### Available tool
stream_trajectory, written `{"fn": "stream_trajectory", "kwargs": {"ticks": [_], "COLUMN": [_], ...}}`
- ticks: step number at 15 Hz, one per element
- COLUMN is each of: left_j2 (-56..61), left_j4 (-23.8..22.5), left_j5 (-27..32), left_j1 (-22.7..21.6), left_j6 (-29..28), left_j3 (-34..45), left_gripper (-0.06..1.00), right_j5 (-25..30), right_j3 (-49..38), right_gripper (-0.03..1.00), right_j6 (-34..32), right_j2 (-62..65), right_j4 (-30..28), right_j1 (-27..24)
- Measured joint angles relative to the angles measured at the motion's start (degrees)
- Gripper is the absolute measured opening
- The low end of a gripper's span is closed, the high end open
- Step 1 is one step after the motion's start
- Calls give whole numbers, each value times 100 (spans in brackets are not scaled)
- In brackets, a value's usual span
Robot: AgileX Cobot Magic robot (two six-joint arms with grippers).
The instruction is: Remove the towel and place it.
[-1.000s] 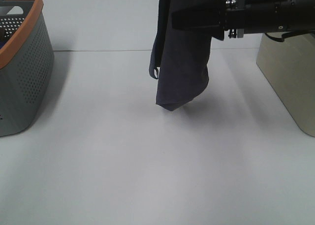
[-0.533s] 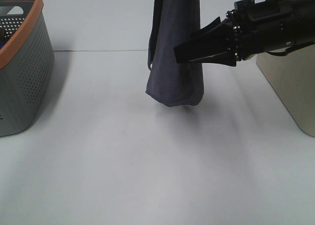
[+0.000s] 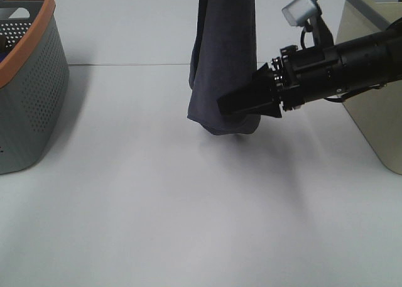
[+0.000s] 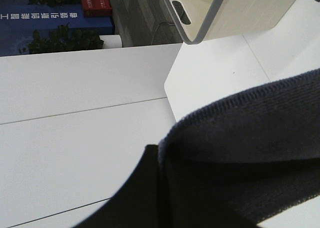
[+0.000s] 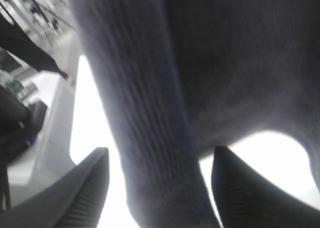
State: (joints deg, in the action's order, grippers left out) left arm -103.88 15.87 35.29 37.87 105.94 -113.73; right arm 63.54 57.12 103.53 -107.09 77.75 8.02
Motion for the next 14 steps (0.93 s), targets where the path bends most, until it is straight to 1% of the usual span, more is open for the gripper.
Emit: {"fn": "stream_trajectory", "kwargs": {"ticks": [1,2,5,12,14], "left_j2": [0,0,0,0,0], "left_j4": [0,0,0,0,0], "left_j5": [0,0,0,6,6], "left_j1": [0,0,0,0,0], "left_j6": [0,0,0,-6,-6], "left_j3": [0,0,0,0,0], "left_gripper": [0,0,0,0,0], "right_j5": [-155,-172,23,23,-178], "right_j3": [0,0,11,11,11], "right_gripper": [59,57,51,50,48], "right_j6": [-103,-183,-264,-854,-1066], "right_j2": [-17,-17,166,178,195], "right_j4": [-223,-315,-298,-304,-430], "right_j1": [0,0,0,0,0]}}
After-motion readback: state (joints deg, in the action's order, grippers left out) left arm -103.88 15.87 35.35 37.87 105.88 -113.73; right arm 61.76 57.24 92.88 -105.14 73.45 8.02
